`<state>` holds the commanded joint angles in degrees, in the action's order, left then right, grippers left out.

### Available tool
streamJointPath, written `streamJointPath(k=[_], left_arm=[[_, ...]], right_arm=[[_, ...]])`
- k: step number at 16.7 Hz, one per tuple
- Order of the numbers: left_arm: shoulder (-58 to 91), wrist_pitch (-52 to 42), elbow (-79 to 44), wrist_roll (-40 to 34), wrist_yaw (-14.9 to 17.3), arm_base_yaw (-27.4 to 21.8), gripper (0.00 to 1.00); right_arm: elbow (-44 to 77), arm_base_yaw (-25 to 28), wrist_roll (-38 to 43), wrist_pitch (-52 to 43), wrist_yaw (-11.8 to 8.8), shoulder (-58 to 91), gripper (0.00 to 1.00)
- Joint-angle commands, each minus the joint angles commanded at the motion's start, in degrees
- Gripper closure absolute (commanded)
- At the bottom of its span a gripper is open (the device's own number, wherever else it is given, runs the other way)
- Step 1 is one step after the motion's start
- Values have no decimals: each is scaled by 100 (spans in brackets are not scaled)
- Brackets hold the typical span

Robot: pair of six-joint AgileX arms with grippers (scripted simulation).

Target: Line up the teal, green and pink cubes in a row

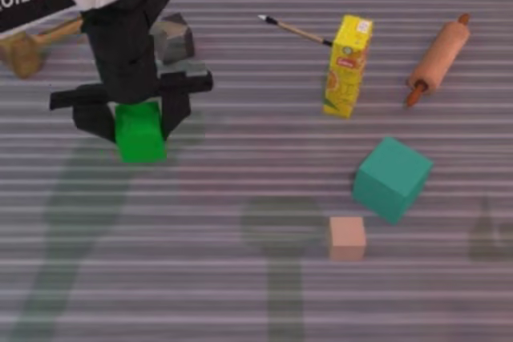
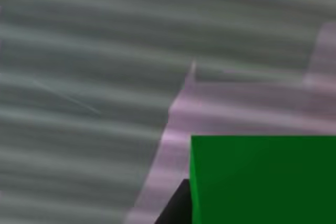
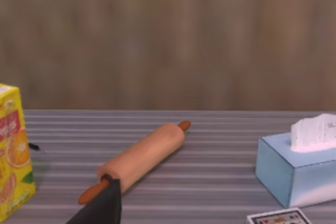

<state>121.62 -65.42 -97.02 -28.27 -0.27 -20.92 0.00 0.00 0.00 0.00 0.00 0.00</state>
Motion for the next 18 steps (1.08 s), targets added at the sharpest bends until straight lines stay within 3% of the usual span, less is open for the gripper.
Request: streamJointPath(k=[4,7,9,14,18], left_arm=[[149,-264,-413,-1131,-13,-1725,100],[176,-381,-606,-1770,-21,-2497,100],[173,-412,-660,-1970,-25,-2706,100],[164,-384,-633,-1969,-22,-2706,100],[295,195,-197,-1955,-14,-2732,100]], right_arm=[[0,0,0,0,0,0,0],[0,0,0,0,0,0,0],[0,0,0,0,0,0,0],[0,0,0,0,0,0,0],[0,0,0,0,0,0,0]])
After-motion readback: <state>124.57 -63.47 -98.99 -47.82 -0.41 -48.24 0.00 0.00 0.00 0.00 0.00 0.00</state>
